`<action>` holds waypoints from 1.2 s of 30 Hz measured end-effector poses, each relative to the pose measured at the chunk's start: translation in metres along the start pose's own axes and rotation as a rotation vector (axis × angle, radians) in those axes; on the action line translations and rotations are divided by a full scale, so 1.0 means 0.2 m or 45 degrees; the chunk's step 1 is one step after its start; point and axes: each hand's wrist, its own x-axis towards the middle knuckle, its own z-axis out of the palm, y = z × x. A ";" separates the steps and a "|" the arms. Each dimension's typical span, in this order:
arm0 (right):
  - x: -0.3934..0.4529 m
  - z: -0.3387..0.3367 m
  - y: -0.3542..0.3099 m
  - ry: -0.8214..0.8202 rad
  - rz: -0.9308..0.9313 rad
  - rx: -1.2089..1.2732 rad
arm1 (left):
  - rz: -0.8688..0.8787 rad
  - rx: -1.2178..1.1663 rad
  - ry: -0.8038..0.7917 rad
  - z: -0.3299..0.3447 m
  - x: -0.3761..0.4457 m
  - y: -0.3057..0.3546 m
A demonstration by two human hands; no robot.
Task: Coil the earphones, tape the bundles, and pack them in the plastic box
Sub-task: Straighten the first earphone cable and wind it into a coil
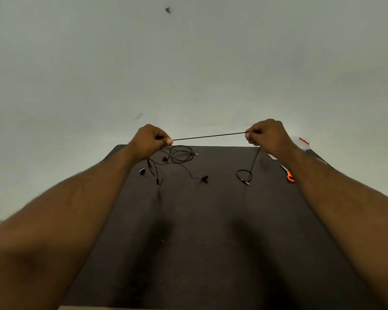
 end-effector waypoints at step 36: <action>-0.06 0.21 -0.14 0.154 -0.127 -0.091 | 0.004 -0.124 -0.160 0.02 0.04 0.10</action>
